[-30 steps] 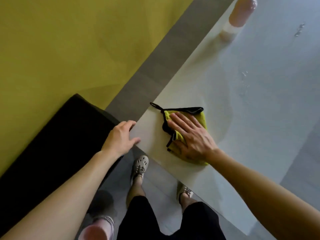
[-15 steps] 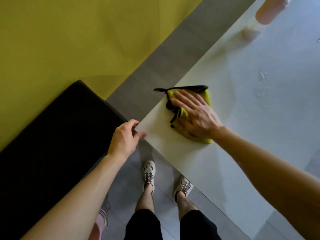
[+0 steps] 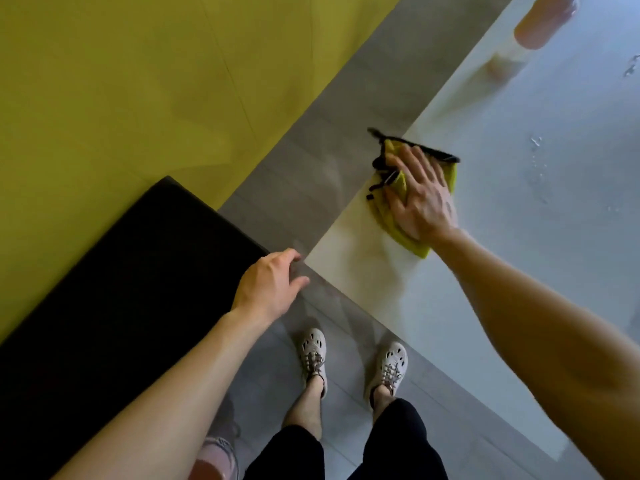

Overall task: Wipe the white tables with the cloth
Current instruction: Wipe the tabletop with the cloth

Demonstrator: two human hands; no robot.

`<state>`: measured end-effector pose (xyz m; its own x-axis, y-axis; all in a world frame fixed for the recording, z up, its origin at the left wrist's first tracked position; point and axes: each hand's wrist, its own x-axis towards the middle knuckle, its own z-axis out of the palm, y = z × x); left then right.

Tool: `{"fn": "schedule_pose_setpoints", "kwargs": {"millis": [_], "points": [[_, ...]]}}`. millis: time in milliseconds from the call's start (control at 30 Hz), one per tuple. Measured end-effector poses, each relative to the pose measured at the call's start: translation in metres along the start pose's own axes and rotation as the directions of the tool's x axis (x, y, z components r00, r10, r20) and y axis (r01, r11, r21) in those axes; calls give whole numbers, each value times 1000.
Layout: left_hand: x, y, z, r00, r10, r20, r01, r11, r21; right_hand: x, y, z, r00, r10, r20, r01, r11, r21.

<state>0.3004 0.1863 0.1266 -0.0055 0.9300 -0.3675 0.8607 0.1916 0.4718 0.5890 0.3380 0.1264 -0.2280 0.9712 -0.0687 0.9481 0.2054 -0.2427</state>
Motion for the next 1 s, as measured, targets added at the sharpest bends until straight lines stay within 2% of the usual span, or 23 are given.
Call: {"fn": "schedule_pose_setpoints", "kwargs": {"millis": [33, 100, 133, 200, 267, 333, 433, 533, 667, 767, 867, 933, 1000], "points": [[-2, -8, -3, 1000, 21, 0, -20, 998, 62, 6, -5, 1, 992, 119, -35, -118, 993, 22], [-10, -20, -9, 998, 55, -5, -53, 982, 180, -5, -49, 17, 973, 222, -58, -220, 975, 36], [-15, -22, -13, 997, 78, -8, -75, 971, 227, -24, -80, 28, 978, 205, -44, -204, 978, 35], [-22, -25, -20, 992, 125, 13, -122, 938, 323, -71, -130, 49, 1000, 14, 1, -14, 999, 38], [-25, -26, -24, 986, 163, 40, -166, 901, 401, -112, -138, 55, 989, -145, 41, 144, 989, 17], [-28, -25, -29, 984, 176, 40, -176, 887, 428, -142, -107, 53, 992, -112, 62, 112, 994, 4], [-31, -23, -37, 983, 179, 42, -179, 883, 434, -179, -75, 43, 995, 40, 91, -37, 999, -36], [-36, -21, -42, 983, 178, 39, -177, 884, 433, -150, -121, 52, 986, 156, 53, -154, 987, -43], [-38, -21, -44, 982, 185, 29, -176, 856, 487, -90, -170, 69, 998, 41, 41, -41, 999, 8], [-27, -17, -42, 979, 200, 31, -187, 839, 511, -123, -129, 63, 1000, -28, -6, 28, 999, 35], [-11, 6, -34, 971, 237, 9, -207, 829, 520, -196, -57, 44, 1000, -21, 4, 21, 1000, 5], [-2, 31, -26, 954, 299, -18, -251, 829, 500, -232, 7, 27, 998, 46, 30, -46, 999, -7], [5, 59, -18, 929, 369, -19, -318, 825, 468, -243, 74, 12, 976, 215, 19, -215, 976, -17]]}}
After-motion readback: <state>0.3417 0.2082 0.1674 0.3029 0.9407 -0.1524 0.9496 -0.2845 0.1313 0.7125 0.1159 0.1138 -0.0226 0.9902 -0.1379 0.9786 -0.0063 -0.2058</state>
